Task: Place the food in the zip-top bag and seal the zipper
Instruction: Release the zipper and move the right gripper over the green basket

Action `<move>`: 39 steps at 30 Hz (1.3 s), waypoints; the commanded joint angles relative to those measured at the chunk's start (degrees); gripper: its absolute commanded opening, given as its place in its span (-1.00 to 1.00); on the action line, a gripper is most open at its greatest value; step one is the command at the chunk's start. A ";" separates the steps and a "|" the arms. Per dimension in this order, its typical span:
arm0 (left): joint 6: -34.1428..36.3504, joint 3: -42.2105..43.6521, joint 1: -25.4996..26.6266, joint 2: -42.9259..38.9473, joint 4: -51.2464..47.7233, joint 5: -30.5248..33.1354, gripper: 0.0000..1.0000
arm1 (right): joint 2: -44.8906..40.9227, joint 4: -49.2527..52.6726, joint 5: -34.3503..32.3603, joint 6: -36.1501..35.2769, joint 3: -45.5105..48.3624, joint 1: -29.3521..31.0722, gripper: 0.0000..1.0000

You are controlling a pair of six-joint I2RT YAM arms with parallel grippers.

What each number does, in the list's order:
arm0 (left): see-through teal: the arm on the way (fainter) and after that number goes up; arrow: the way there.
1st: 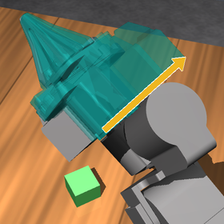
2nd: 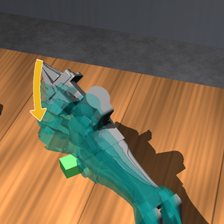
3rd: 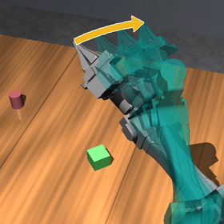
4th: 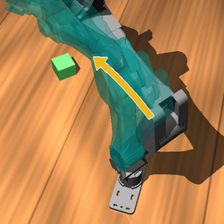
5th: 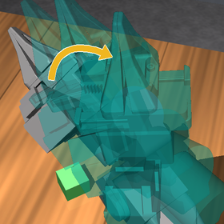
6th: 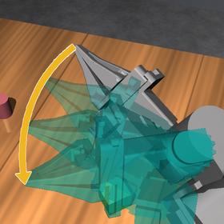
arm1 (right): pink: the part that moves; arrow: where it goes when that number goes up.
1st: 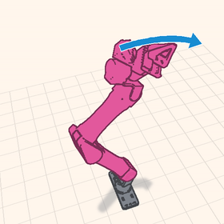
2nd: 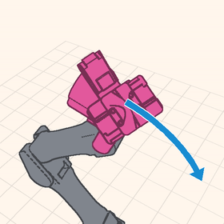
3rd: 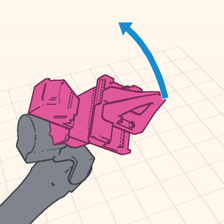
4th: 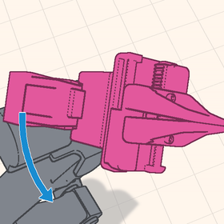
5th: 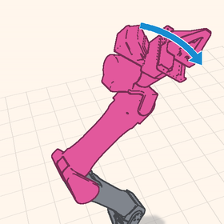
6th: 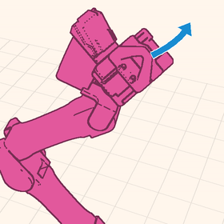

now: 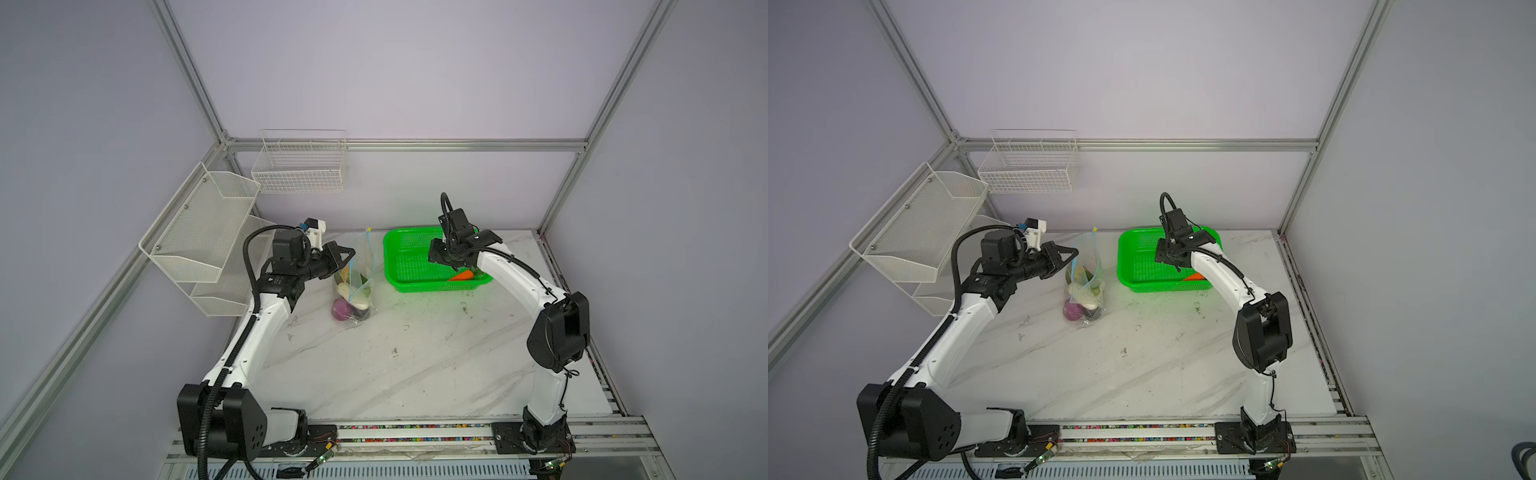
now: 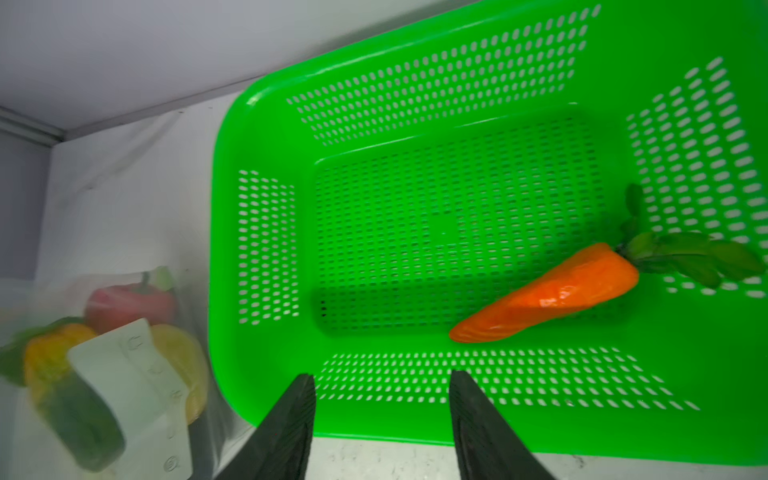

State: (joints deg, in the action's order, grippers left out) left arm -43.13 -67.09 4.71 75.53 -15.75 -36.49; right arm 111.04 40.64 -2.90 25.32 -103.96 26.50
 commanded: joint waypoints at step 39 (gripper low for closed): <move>-0.30 1.70 4.42 1.43 4.13 -0.43 -1.00 | 12.77 4.22 2.77 -5.96 2.53 -11.57 0.29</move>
State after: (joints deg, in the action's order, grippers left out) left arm -43.53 -66.83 9.04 77.58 -14.17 -36.99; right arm 121.73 44.60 -1.58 19.75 -101.95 15.09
